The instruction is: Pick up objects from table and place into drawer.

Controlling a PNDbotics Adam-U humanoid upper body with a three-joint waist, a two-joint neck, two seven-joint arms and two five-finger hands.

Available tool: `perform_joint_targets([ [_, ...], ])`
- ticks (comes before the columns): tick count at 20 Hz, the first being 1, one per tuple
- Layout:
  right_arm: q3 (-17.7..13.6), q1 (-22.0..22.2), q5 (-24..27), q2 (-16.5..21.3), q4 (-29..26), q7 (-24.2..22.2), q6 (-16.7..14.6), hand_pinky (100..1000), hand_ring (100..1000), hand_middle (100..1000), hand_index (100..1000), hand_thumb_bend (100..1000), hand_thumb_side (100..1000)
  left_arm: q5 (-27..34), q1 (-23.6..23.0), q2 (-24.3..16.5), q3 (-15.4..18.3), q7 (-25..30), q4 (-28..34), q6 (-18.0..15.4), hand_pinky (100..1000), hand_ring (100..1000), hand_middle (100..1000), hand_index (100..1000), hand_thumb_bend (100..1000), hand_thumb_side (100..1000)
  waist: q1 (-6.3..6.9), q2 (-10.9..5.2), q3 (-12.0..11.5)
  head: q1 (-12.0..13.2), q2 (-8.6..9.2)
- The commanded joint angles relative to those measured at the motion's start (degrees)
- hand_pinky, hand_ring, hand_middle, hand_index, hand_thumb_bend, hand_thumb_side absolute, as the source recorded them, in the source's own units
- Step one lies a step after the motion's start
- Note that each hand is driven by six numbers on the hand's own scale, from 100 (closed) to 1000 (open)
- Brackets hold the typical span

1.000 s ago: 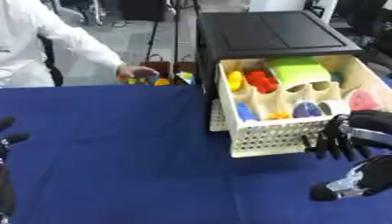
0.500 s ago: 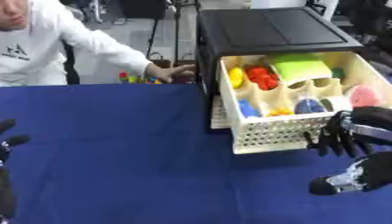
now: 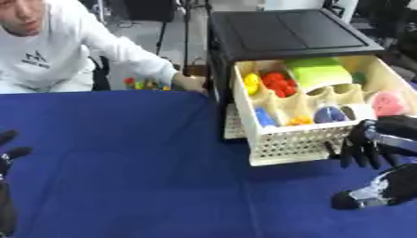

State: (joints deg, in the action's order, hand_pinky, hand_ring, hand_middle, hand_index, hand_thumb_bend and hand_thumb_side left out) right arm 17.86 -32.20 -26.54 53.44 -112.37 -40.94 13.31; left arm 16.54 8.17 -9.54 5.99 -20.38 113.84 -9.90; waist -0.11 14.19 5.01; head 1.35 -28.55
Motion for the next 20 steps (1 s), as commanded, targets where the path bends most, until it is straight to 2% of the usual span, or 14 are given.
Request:
perform_joint_targets([
  [1,-1.0,-0.3,0.1,2.1,-0.4,0.5,0.3,317,746,950,953,842,802,-0.2,0.5,-0.2,0.0,0.3,0.7,0.0,557,692,735,895,598,1000,0.08,-0.50,0.0,-0.2,0.78],
  [9,-0.9,-1.4,-0.5,2.1,-0.6,1.4,0.2,324,756,958,956,837,831,-0.1,0.6,-0.3,0.0,0.3,0.7,0.1,559,691,736,895,596,1000,-0.05,-0.47,-0.3,-0.3,0.77],
  [20,-0.2,-3.8,-2.0,1.2,1.9,2.3,-0.3,330,765,962,955,833,844,0.1,0.9,-0.3,-0.2,0.8,0.7,0.1,560,690,737,897,594,1000,-0.11,-0.05,-1.3,-1.0,1.39],
])
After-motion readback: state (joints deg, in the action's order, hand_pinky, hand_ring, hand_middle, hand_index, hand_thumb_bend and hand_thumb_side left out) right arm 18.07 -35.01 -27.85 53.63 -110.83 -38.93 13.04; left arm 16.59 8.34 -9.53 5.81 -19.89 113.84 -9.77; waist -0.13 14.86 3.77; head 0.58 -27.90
